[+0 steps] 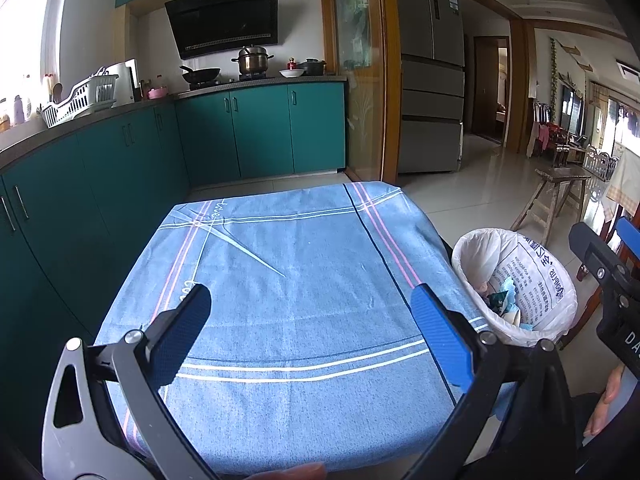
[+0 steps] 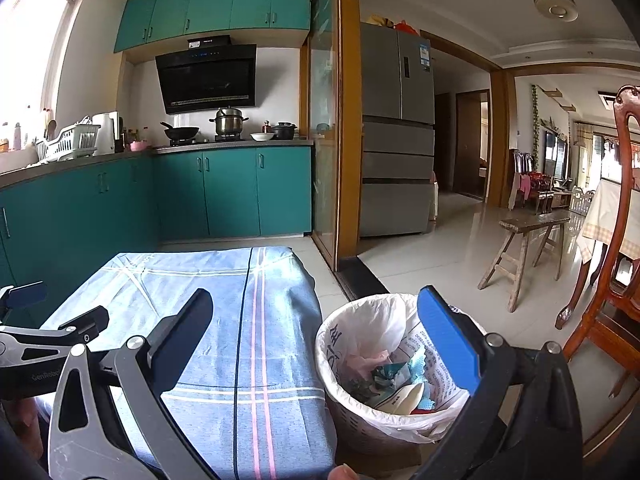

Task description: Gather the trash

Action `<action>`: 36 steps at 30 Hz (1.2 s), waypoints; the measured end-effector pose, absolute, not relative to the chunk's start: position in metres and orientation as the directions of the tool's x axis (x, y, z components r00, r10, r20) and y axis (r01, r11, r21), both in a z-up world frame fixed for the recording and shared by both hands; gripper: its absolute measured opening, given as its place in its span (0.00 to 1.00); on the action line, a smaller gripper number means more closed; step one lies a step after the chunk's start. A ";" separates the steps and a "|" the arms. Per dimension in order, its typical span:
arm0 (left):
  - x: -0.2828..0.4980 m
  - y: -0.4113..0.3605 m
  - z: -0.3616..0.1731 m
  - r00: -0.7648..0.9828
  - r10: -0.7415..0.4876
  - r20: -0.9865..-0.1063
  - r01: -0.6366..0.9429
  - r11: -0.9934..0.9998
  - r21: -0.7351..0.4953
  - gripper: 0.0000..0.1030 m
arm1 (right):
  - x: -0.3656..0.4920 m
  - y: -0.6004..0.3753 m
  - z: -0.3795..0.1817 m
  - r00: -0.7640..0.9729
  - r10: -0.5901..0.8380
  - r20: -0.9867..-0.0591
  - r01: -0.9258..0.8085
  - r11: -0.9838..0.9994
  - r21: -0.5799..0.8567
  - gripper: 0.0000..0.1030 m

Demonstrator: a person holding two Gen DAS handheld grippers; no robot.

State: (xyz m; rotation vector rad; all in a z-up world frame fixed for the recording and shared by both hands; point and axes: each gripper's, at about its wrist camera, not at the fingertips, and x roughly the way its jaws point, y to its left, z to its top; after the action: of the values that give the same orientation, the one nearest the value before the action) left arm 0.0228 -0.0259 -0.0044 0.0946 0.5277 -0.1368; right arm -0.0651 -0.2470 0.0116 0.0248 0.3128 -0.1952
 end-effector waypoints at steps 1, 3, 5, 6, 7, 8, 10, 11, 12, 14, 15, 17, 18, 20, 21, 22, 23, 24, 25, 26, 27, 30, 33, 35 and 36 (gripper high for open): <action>0.023 -0.026 -0.004 0.855 -0.106 -0.507 0.155 0.986 0.055 0.97 | -0.066 -0.247 0.012 0.933 -0.187 -0.308 0.194 0.981 -0.006 0.97; 0.022 -0.026 -0.004 0.856 -0.105 -0.506 0.154 0.986 0.055 0.97 | -0.066 -0.246 0.012 0.933 -0.188 -0.306 0.195 0.981 -0.007 0.97; 0.021 -0.027 -0.004 0.857 -0.105 -0.504 0.154 0.987 0.056 0.97 | -0.066 -0.245 0.014 0.934 -0.188 -0.305 0.195 0.981 -0.009 0.97; 0.021 -0.027 -0.004 0.858 -0.105 -0.503 0.153 0.987 0.055 0.97 | -0.066 -0.246 0.013 0.934 -0.188 -0.304 0.195 0.981 -0.007 0.97; 0.020 -0.027 -0.004 0.859 -0.104 -0.501 0.152 0.987 0.056 0.97 | -0.066 -0.245 0.014 0.935 -0.188 -0.302 0.195 0.981 -0.007 0.97; 0.019 -0.027 -0.003 0.860 -0.104 -0.500 0.152 0.987 0.056 0.97 | -0.067 -0.245 0.014 0.935 -0.188 -0.300 0.195 0.981 -0.008 0.97; 0.019 -0.027 -0.003 0.860 -0.103 -0.499 0.152 0.987 0.057 0.97 | -0.068 -0.244 0.016 0.936 -0.189 -0.296 0.195 0.981 -0.008 0.97; 0.019 -0.027 -0.003 0.860 -0.104 -0.499 0.152 0.987 0.057 0.97 | -0.070 -0.245 0.016 0.937 -0.189 -0.295 0.196 0.981 -0.008 0.97; 0.018 -0.028 -0.003 0.861 -0.105 -0.498 0.153 0.987 0.057 0.97 | -0.070 -0.245 0.016 0.937 -0.189 -0.294 0.196 0.981 -0.008 0.97; 0.018 -0.028 -0.002 0.861 -0.105 -0.498 0.153 0.987 0.057 0.97 | -0.071 -0.245 0.017 0.937 -0.189 -0.293 0.195 0.981 -0.009 0.97; 0.018 -0.028 -0.002 0.861 -0.104 -0.498 0.152 0.987 0.057 0.97 | -0.071 -0.245 0.017 0.937 -0.190 -0.294 0.196 0.981 -0.009 0.97; 0.018 -0.028 -0.002 0.861 -0.105 -0.498 0.153 0.987 0.056 0.97 | -0.071 -0.245 0.017 0.937 -0.190 -0.295 0.196 0.981 -0.009 0.97; 0.017 -0.028 -0.002 0.861 -0.107 -0.498 0.154 0.987 0.055 0.97 | -0.071 -0.245 0.017 0.937 -0.189 -0.295 0.196 0.981 -0.008 0.97; 0.016 -0.028 -0.002 0.861 -0.108 -0.497 0.155 0.986 0.055 0.97 | -0.071 -0.245 0.017 0.937 -0.189 -0.295 0.195 0.981 -0.009 0.97; 0.016 -0.029 -0.002 0.861 -0.107 -0.498 0.155 0.986 0.056 0.97 | -0.071 -0.245 0.018 0.936 -0.189 -0.295 0.195 0.981 -0.008 0.97; 0.016 -0.029 -0.002 0.860 -0.107 -0.498 0.156 0.986 0.057 0.97 | -0.071 -0.245 0.018 0.936 -0.189 -0.297 0.195 0.981 -0.008 0.97; 0.016 -0.028 -0.001 0.860 -0.108 -0.498 0.157 0.986 0.056 0.97 | -0.071 -0.245 0.018 0.936 -0.188 -0.297 0.194 0.981 -0.009 0.97; 0.015 -0.029 -0.001 0.860 -0.108 -0.498 0.156 0.986 0.056 0.97 | -0.072 -0.245 0.018 0.936 -0.188 -0.297 0.194 0.981 -0.009 0.97; 0.015 -0.029 -0.001 0.860 -0.108 -0.498 0.156 0.986 0.055 0.97 | -0.072 -0.245 0.018 0.936 -0.188 -0.296 0.194 0.981 -0.010 0.97; 0.016 -0.028 -0.001 0.860 -0.108 -0.498 0.156 0.986 0.056 0.97 | -0.072 -0.245 0.017 0.936 -0.188 -0.297 0.194 0.981 -0.009 0.97; 0.015 -0.029 -0.001 0.860 -0.109 -0.498 0.156 0.986 0.055 0.97 | -0.072 -0.245 0.018 0.937 -0.187 -0.297 0.193 0.981 -0.008 0.97; 0.015 -0.028 -0.002 0.861 -0.109 -0.498 0.155 0.987 0.052 0.97 | -0.071 -0.244 0.017 0.937 -0.185 -0.297 0.190 0.982 -0.009 0.97; 0.016 -0.027 -0.003 0.863 -0.094 -0.496 0.139 0.989 0.055 0.97 | -0.070 -0.244 0.016 0.936 -0.177 -0.304 0.184 0.983 -0.008 0.97; 0.021 -0.024 -0.006 0.852 -0.103 -0.514 0.144 0.989 0.040 0.97 | -0.066 -0.243 0.014 0.933 -0.166 -0.320 0.172 0.985 -0.009 0.97; 0.025 -0.022 -0.008 0.840 -0.115 -0.530 0.152 0.988 0.025 0.97 | -0.062 -0.241 0.012 0.929 -0.155 -0.336 0.160 0.987 -0.012 0.97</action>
State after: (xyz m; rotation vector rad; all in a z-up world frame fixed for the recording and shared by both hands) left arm 0.0247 -0.0217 -0.0076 0.0672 0.5562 -0.1414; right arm -0.0621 -0.2413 0.0123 0.0156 0.3433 -0.1612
